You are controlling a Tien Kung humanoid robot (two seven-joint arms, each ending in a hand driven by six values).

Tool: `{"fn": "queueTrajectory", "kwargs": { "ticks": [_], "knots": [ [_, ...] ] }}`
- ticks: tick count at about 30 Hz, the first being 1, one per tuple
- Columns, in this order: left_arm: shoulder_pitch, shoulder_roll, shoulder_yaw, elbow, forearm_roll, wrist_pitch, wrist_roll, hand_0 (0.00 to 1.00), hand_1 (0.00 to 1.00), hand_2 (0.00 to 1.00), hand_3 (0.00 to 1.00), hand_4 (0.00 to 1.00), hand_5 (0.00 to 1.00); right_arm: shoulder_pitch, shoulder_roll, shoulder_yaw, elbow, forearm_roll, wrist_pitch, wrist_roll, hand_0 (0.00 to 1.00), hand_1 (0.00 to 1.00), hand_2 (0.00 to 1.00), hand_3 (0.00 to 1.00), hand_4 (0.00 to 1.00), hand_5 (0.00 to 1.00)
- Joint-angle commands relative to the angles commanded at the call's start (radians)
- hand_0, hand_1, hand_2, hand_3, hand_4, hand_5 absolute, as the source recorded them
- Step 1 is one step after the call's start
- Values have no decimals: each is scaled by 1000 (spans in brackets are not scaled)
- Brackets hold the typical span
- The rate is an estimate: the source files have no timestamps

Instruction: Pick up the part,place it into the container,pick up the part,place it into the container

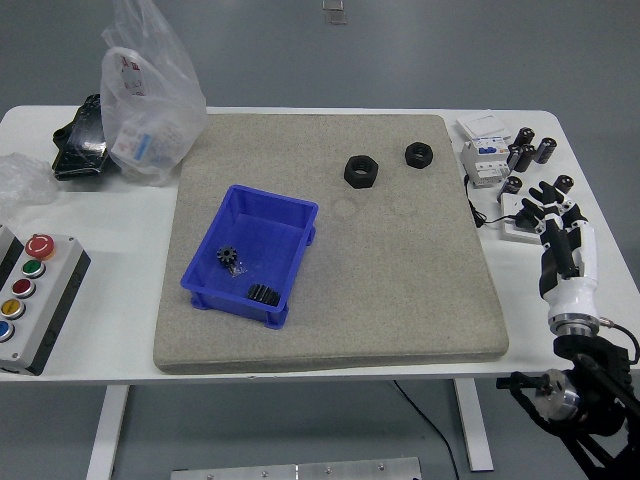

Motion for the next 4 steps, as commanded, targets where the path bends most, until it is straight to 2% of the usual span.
{"fn": "queueTrajectory", "kwargs": {
  "ticks": [4],
  "knots": [
    [-4, 4, 2, 0, -3, -1, -2, 627, 527, 515, 617, 696, 305, -2, -1, 4, 3, 1, -3, 1, 775, 713, 704, 669, 776, 533]
  ]
}}
